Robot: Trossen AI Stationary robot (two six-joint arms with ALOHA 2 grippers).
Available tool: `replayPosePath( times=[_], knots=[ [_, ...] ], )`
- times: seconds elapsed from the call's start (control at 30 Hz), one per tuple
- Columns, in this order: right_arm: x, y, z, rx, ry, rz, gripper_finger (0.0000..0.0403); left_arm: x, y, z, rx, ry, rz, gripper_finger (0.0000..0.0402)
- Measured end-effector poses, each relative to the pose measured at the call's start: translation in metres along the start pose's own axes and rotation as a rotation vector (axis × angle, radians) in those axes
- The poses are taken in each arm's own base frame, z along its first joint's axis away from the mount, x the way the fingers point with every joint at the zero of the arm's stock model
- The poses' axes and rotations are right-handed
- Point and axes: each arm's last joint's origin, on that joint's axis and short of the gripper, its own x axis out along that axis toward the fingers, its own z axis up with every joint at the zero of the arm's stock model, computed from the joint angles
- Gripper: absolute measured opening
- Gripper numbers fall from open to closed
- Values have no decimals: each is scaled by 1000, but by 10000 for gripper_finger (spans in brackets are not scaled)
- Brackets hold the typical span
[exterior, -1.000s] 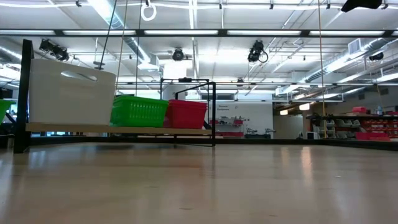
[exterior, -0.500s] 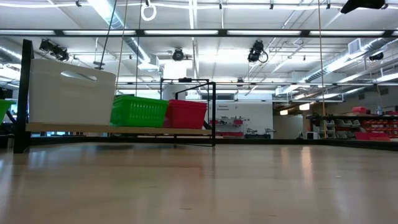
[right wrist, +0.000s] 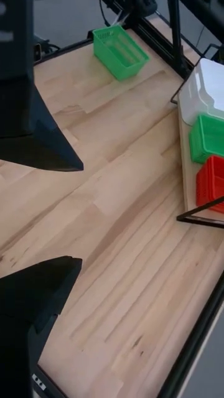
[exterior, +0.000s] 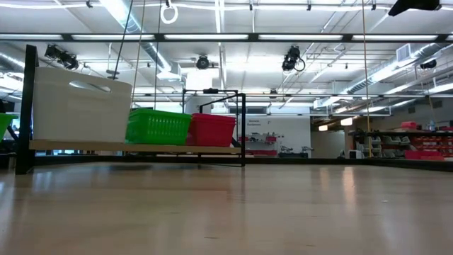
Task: Stack baskets on shelf by color
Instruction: Stack the green bin on top of the green bin on the shelf
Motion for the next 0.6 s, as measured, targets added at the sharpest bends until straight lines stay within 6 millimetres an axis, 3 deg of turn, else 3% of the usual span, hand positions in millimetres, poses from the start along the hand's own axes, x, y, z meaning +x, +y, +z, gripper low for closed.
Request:
replayPosePath(
  times=[0.6],
  knots=[
    [0,-1,0,0,-12,-17,240,41,16,-13,22,50,-40,217]
  ],
)
